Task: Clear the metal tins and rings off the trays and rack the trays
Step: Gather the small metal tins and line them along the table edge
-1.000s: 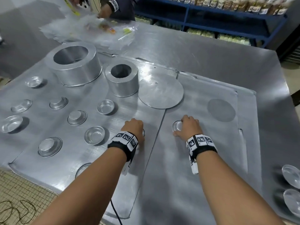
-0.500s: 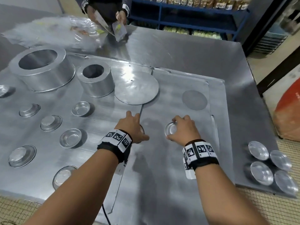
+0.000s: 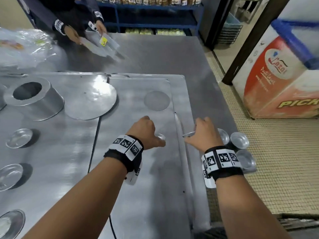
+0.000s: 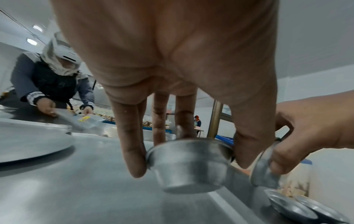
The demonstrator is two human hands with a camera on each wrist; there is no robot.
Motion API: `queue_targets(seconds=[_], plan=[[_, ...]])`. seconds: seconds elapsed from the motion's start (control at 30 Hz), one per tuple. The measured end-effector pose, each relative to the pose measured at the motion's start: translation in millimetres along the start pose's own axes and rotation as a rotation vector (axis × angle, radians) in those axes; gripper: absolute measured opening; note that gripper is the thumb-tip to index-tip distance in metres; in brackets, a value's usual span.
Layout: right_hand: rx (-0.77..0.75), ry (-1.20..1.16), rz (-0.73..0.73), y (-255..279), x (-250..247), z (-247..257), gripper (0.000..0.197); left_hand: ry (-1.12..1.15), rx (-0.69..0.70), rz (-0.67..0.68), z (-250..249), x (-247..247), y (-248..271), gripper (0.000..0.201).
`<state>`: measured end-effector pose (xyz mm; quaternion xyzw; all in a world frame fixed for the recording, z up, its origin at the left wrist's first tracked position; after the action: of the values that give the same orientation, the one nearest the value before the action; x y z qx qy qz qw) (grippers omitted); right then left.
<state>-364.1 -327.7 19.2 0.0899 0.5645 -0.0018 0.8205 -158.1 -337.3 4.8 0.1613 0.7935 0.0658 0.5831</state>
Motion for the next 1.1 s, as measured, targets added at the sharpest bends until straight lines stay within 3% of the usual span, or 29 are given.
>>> queue_targets(seconds=[0.23,0.43,0.6,0.8,1.1], plan=[[0.119,0.009,-0.019,-21,-30,-85,0.033,-0.191,0.226,0.080,-103,25,-49,0.043],[0.279,-0.092,-0.056,-52,-44,-152,0.048,-0.304,0.402,0.080,-179,32,-89,0.029],[0.307,-0.137,-0.066,-85,-42,-187,0.051,-0.269,0.378,0.070,-212,50,-128,0.044],[0.351,-0.164,-0.071,-116,-25,-214,0.092,-0.241,0.375,0.096,-235,79,-174,0.055],[0.350,-0.111,-0.058,-140,-10,-233,0.075,-0.143,0.365,0.099,-246,116,-214,0.078]])
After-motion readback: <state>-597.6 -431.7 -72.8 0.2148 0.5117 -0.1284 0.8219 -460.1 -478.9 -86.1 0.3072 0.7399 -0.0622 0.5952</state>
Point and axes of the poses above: each hand's wrist, its own y-axis away from the middle knuckle, its own x-axis out of the palm, z = x × y, the point moved 9 cm from there along -y, towards the middle knuckle, and after that the axes turned 4 degrees about -y, right-handed, at the moved point
